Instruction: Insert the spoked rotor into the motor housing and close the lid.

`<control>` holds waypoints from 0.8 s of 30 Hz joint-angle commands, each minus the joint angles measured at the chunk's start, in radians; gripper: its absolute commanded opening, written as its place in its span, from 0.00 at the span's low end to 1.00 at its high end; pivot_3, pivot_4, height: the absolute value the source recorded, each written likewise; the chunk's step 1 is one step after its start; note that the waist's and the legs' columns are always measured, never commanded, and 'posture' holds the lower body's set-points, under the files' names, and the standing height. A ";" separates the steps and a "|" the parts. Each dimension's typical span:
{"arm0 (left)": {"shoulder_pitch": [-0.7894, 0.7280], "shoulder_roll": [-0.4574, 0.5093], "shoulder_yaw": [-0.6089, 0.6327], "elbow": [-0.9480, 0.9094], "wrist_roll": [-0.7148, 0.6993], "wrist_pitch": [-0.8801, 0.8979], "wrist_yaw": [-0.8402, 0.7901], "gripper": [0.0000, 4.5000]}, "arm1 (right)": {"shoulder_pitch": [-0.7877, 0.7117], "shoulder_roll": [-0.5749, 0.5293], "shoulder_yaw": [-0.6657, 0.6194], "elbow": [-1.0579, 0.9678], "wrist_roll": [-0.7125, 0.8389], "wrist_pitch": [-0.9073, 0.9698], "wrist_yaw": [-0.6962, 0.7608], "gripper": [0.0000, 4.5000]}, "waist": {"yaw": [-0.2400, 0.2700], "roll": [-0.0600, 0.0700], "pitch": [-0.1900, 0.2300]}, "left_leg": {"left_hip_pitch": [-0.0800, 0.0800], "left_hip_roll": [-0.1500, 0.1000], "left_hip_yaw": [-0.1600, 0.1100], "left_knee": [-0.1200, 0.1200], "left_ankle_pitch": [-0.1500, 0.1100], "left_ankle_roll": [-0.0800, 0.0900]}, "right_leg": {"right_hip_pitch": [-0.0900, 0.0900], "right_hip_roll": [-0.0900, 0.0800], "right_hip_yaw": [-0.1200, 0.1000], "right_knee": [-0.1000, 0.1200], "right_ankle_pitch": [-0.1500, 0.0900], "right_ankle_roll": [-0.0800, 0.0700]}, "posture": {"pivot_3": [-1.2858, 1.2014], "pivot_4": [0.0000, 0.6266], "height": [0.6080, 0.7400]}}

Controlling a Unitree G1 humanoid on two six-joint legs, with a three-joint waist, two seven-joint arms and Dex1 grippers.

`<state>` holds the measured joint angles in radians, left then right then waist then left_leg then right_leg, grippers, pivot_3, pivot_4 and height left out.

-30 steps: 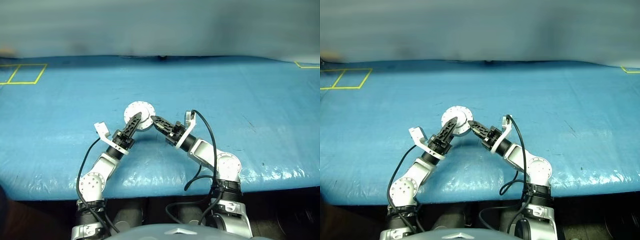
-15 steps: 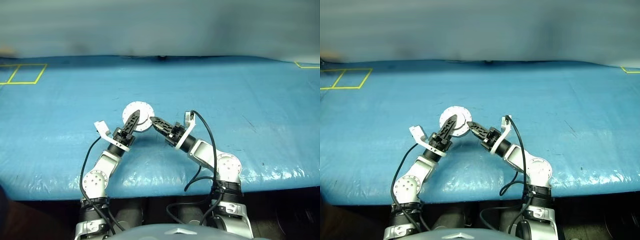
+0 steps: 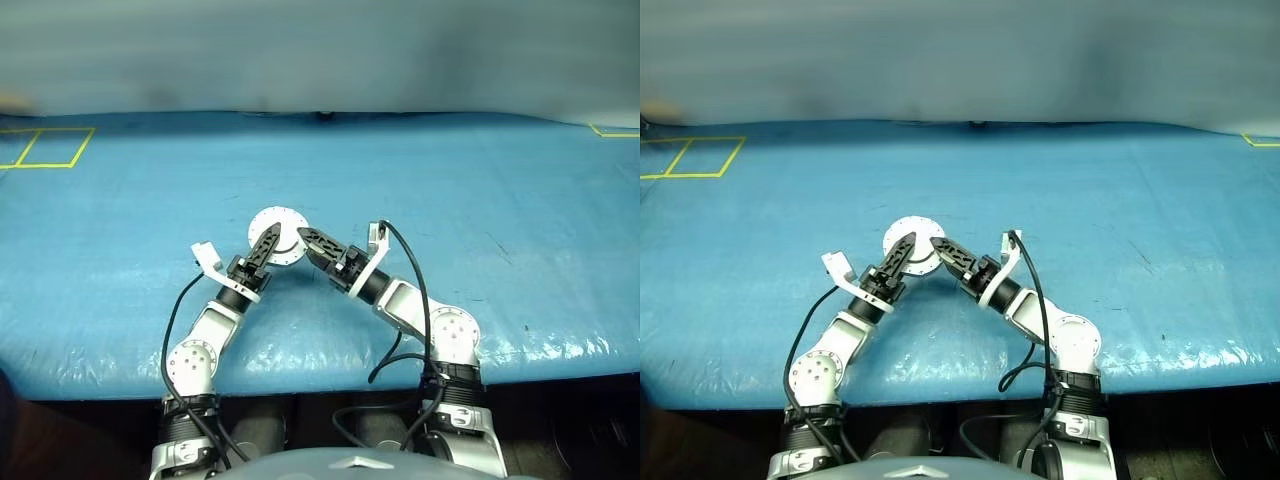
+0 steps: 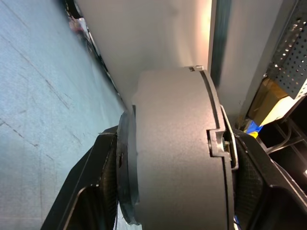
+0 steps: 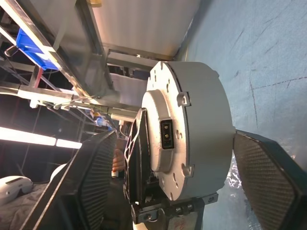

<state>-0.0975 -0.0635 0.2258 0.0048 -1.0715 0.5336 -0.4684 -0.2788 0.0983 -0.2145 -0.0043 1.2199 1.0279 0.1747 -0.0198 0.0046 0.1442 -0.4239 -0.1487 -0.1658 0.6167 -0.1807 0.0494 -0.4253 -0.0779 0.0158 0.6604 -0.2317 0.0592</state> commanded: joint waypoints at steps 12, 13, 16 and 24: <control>-0.285 -0.043 0.181 0.287 0.127 -0.293 0.248 0.62 | -0.010 -0.054 0.005 -0.055 -0.136 -0.167 0.032 0.86 | 0.013 -0.001 0.000 | -0.004 0.000 0.000 0.007 0.000 0.000 | 0.000 0.001 -0.002 0.000 0.004 0.002 | 0.52 0.24 1.00; -0.313 -0.038 0.190 0.319 0.134 -0.298 0.255 0.62 | -0.007 -0.057 0.004 -0.059 -0.139 -0.171 0.035 0.86 | 0.013 -0.001 0.000 | -0.004 -0.001 0.000 0.008 0.000 0.001 | 0.000 0.001 -0.001 0.000 0.004 0.003 | 0.52 0.24 1.00; -0.394 -0.018 0.204 0.422 0.171 -0.309 0.273 0.62 | 0.007 -0.080 0.022 -0.081 -0.182 -0.189 0.056 0.86 | 0.011 -0.002 0.001 | -0.006 -0.002 0.000 0.011 -0.001 0.002 | 0.000 0.001 -0.001 0.000 0.005 0.005 | 0.52 0.24 1.00; -0.485 -0.001 0.252 0.548 0.227 -0.343 0.342 0.62 | 0.024 -0.094 0.054 -0.102 -0.228 -0.214 0.088 0.86 | 0.000 -0.002 0.001 | -0.006 0.000 0.003 0.011 0.000 0.002 | 0.001 0.002 0.000 0.002 0.007 0.004 | 0.52 0.24 1.00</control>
<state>-0.5572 -0.0760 0.4657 0.5625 -0.8660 0.2228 -0.1438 -0.2518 -0.0004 -0.1771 -0.0616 0.9957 0.8325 0.2433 -0.0201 0.0023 0.1449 -0.4295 -0.1486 -0.1632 0.6276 -0.1805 0.0510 -0.4240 -0.0758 0.0157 0.6624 -0.2245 0.0627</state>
